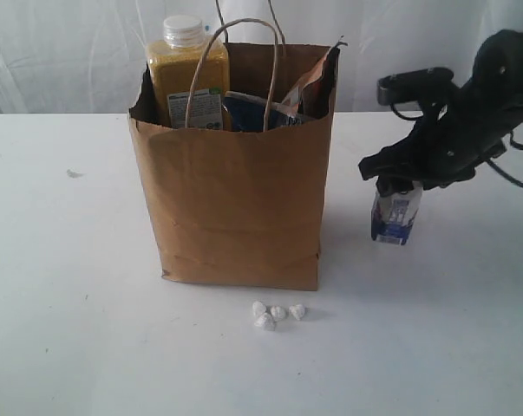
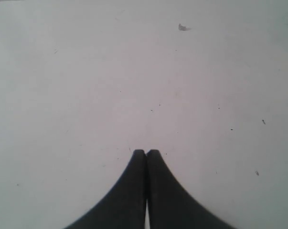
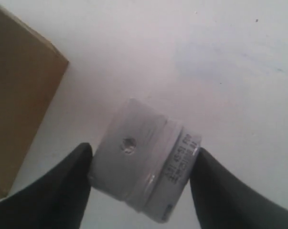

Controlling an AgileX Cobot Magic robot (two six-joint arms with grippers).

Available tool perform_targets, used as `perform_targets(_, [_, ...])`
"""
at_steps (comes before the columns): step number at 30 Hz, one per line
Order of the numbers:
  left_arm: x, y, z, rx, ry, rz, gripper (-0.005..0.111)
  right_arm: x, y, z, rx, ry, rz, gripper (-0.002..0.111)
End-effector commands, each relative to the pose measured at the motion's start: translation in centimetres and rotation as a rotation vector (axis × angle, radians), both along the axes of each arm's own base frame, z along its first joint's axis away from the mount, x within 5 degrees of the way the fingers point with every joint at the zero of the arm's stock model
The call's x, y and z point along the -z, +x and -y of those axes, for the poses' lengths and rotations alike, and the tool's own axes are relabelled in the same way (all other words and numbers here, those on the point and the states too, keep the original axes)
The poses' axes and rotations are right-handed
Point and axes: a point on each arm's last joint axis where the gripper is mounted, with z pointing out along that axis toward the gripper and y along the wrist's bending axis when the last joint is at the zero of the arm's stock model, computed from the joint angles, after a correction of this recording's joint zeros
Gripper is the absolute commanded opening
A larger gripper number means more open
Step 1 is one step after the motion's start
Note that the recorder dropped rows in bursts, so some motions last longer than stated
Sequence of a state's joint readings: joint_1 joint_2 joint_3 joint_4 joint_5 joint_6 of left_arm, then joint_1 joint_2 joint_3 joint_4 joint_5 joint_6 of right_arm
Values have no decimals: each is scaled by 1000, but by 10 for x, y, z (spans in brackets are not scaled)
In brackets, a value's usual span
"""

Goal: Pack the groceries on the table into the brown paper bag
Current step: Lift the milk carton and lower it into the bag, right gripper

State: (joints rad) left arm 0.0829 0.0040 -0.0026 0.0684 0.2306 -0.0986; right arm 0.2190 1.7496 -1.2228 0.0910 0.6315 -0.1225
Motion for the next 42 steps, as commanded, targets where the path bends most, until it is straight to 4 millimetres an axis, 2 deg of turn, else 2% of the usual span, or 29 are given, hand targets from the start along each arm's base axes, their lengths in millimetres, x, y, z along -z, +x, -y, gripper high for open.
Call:
perform_targets(1, [0, 0, 1, 5, -17, 10, 0, -58, -29, 7, -22, 3, 95, 34])
perform_targets(6, [0, 0, 1, 5, -17, 10, 0, -118, -75, 16, -29, 29, 198, 34])
perform_targets(11, [0, 0, 1, 5, -17, 10, 0, -177, -126, 21, -33, 151, 330, 34])
perform_targets(12, [0, 0, 1, 5, -17, 10, 0, -205, -144, 19, -41, 244, 409, 34])
perform_targets(13, [0, 0, 1, 5, -17, 10, 0, -219, -152, 17, -48, 308, 443, 34])
perform_targets(14, [0, 0, 1, 5, -17, 10, 0, -242, -162, 11, -65, 447, 491, 34])
perform_targets(16, [0, 0, 1, 5, -17, 10, 0, -271, -168, 0, -134, 637, 541, 34])
perform_targets(18, [0, 0, 1, 5, -17, 10, 0, -284, -160, -12, -216, 772, 554, 34])
perform_targets(22, [0, 0, 1, 5, -17, 10, 0, -278, -115, -24, -227, 835, 579, 34])
perform_targets(25, [0, 0, 1, 5, -17, 10, 0, -257, -83, -38, -208, 827, 558, 34])
perform_targets(27, [0, 0, 1, 5, -17, 10, 0, -243, -71, -52, -241, 809, 519, 34])
perform_targets(33, [0, 0, 1, 5, -17, 10, 0, -220, -55, -73, -322, 747, 490, 34])
perform_targets(37, [0, 0, 1, 5, -17, 10, 0, -212, -46, -73, -302, 706, 503, 34])
perform_targets(42, [0, 0, 1, 5, -17, 10, 0, -201, -41, -67, -328, 527, 530, 34])
